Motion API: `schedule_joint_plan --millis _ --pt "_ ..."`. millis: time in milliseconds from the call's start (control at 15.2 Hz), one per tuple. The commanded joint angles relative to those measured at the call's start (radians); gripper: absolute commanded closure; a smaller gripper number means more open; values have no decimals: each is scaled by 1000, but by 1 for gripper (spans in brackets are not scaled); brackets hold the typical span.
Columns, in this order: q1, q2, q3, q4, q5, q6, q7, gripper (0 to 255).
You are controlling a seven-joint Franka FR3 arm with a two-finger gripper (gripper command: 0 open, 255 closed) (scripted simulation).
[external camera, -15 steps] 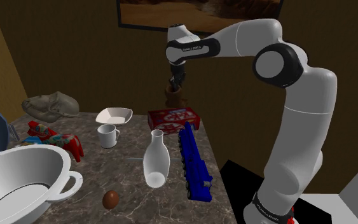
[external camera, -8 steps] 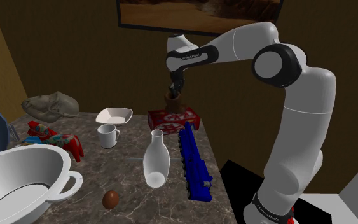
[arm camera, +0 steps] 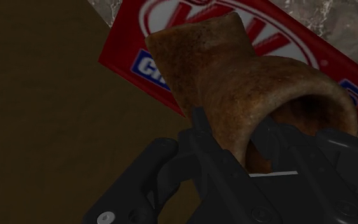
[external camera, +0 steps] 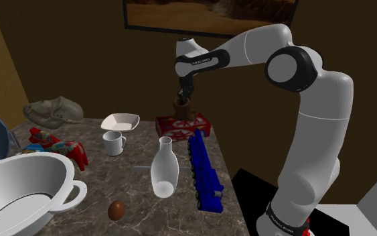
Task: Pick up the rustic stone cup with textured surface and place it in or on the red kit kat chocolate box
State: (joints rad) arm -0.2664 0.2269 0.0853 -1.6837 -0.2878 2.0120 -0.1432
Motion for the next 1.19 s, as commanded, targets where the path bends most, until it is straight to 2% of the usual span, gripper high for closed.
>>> schedule_joint_plan --millis 0,330,594,1122 --pt "0 -1 0 0 0 1 0 0" --pt "0 -1 0 1 0 0 0 0" --pt "14 -31 11 82 11 -113 -8 0" --pt "14 -31 11 81 11 -113 -8 0"
